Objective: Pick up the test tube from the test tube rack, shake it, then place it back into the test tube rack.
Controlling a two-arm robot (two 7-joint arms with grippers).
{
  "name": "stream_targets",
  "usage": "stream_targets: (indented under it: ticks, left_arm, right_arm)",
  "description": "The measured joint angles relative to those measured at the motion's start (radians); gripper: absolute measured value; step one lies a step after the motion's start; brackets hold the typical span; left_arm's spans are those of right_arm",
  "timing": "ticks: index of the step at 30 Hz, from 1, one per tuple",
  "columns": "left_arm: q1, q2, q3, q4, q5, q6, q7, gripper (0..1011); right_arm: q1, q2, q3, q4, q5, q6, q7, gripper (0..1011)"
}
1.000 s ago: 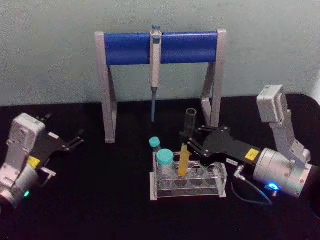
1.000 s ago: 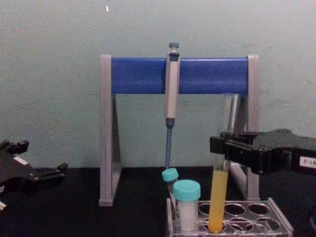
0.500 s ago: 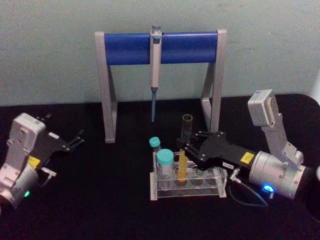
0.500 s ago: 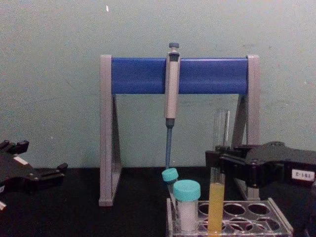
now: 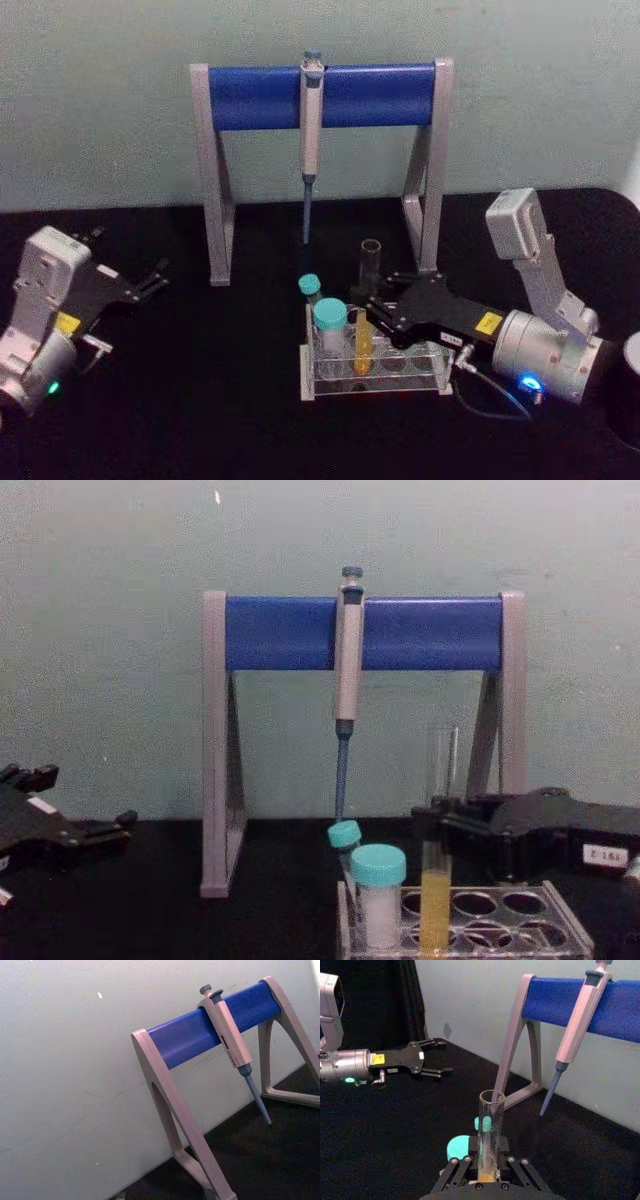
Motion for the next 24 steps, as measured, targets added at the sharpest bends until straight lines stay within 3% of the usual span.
stream_targets:
  ticks: [24]
  left_arm:
    - [0.0, 0.0, 0.0, 0.0, 0.0, 0.0, 0.0, 1001]
  right_arm:
    - [0.006, -0.018, -0.01, 0.042, 0.002, 0.013, 0.002, 233]
